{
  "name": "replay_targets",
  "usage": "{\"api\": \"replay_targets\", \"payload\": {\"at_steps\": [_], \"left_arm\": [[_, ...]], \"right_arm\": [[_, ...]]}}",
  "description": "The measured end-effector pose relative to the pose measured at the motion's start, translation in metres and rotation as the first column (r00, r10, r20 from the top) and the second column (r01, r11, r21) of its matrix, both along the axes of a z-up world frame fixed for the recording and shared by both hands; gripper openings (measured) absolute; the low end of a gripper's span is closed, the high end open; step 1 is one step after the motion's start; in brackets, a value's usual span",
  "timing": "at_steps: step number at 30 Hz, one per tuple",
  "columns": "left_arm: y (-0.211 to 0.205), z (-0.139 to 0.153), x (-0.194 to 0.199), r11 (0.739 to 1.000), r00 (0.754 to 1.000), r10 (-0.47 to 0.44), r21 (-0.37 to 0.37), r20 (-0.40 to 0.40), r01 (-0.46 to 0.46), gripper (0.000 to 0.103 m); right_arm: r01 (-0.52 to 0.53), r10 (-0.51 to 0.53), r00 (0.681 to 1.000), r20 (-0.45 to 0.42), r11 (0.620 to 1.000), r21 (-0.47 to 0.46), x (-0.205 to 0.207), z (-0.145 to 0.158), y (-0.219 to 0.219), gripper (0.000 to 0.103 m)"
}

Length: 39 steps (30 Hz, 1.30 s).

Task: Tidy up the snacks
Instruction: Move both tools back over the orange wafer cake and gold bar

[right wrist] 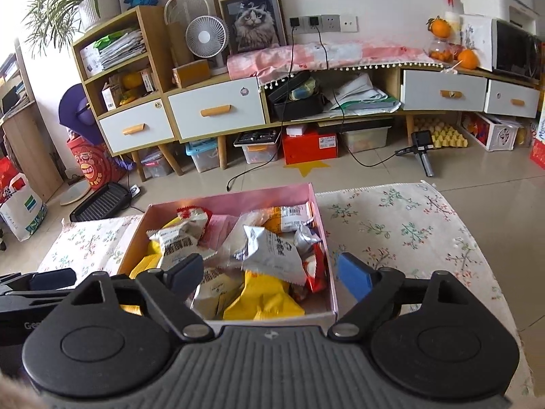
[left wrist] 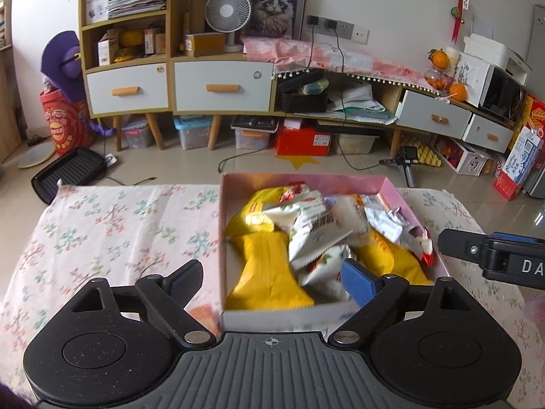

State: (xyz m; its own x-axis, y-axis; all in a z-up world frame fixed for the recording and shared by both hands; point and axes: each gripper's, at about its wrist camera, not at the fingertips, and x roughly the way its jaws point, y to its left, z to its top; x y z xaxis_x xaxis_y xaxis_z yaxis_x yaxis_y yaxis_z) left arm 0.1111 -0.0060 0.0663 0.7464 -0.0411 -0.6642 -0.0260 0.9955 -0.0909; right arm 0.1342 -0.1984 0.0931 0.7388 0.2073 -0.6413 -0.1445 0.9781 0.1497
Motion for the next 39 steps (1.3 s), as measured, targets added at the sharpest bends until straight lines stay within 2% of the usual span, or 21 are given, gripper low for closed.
{"api": "replay_targets", "payload": {"at_steps": [12,18,25,31,36,39], "left_arm": [[0.022,-0.005,-0.037,0.999,0.998,0.04,0.022,-0.041,-0.039,0.096],[0.036,-0.022,-0.046,0.996,0.995,0.072,0.05,-0.064,-0.068,0.098],[0.054,-0.044,-0.041,0.994,0.996,0.048,0.099,-0.073,-0.041,0.098],[0.058,-0.061,-0.032,0.989,0.998,-0.021,0.145,-0.052,0.028,0.098],[0.055,-0.078,-0.02,0.96,0.991,-0.124,0.245,-0.05,0.133,0.099],[0.053,-0.083,-0.012,0.945,0.983,-0.179,0.271,-0.038,0.182,0.099]], "right_arm": [[-0.042,0.041,0.999,-0.021,0.997,-0.066,-0.029,-0.002,0.005,0.098],[-0.079,0.074,0.997,-0.037,0.988,-0.131,-0.04,-0.014,0.013,0.102],[-0.079,0.069,0.995,-0.066,0.986,-0.148,-0.04,-0.032,0.015,0.103],[-0.043,0.024,0.994,-0.11,0.984,-0.172,-0.031,-0.05,0.017,0.103],[0.053,-0.083,0.984,-0.16,0.982,-0.181,-0.02,-0.063,0.015,0.103],[0.091,-0.121,0.976,-0.18,0.982,-0.167,-0.014,-0.07,0.015,0.103]]}}
